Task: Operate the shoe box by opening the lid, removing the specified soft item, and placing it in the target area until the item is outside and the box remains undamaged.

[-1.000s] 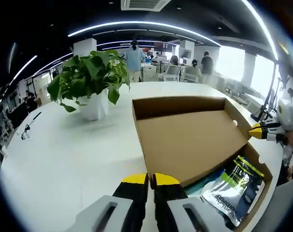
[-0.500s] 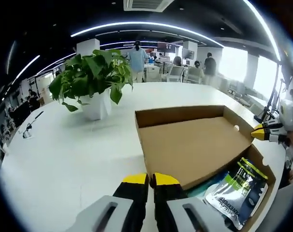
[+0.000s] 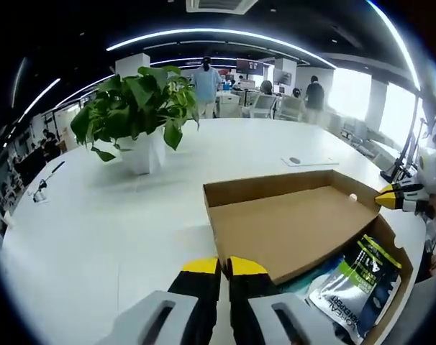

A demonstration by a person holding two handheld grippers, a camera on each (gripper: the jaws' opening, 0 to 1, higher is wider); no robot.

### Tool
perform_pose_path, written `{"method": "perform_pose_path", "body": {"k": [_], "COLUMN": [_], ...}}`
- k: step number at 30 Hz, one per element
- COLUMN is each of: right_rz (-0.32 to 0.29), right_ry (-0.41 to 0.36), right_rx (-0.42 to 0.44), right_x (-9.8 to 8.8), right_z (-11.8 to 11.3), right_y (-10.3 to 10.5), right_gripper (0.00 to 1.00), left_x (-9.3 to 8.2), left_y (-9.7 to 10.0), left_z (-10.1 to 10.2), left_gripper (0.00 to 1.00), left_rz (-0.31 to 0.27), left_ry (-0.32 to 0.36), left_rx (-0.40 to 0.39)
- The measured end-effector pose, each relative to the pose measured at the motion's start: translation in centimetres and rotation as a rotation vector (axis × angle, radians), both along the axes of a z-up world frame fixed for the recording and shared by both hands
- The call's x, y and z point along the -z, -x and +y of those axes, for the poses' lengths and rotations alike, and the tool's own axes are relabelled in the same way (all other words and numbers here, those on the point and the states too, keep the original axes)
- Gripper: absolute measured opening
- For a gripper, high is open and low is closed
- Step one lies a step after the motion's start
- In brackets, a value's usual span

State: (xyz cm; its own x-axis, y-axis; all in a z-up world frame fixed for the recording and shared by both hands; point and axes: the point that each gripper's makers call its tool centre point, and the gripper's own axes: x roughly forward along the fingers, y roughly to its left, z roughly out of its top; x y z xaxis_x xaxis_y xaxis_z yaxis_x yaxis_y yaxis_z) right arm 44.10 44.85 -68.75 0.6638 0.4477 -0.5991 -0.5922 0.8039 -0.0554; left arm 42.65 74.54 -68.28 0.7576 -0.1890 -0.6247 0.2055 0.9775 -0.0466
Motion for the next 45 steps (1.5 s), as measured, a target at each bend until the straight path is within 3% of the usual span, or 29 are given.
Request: {"method": "perform_pose_path", "body": {"k": [14,34,41,45], "right_rz": [0.041,0.038,0.008,0.027], "right_ry": [-0.003,0.018,-0.012,-0.013], "right_rx": [0.012,-0.027,-0.022,-0.028], "right_x": [0.6,0.2,-1.3,-1.5], "right_z": [0.2,0.2,-0.4,-0.8], "right_y": [-0.4,-0.3,-0.3,0.1], "right_gripper": [0.02,0.06,0.09,0.13], "left_x": [0.6,0.3,-0.5,-0.9], "left_y": [-0.1,0.2,0.9,1.4], "left_z": [-0.2,-0.3,0.0,0.2], "left_gripper": [0.03,0.04,0.1,0.16], "left_rz": [0.035,0.067,0.066,0.06], "left_ry": [0.004,-0.021,-0.026,-0.029], "left_rx": [-0.011,-0.002,0.003,0.0]}}
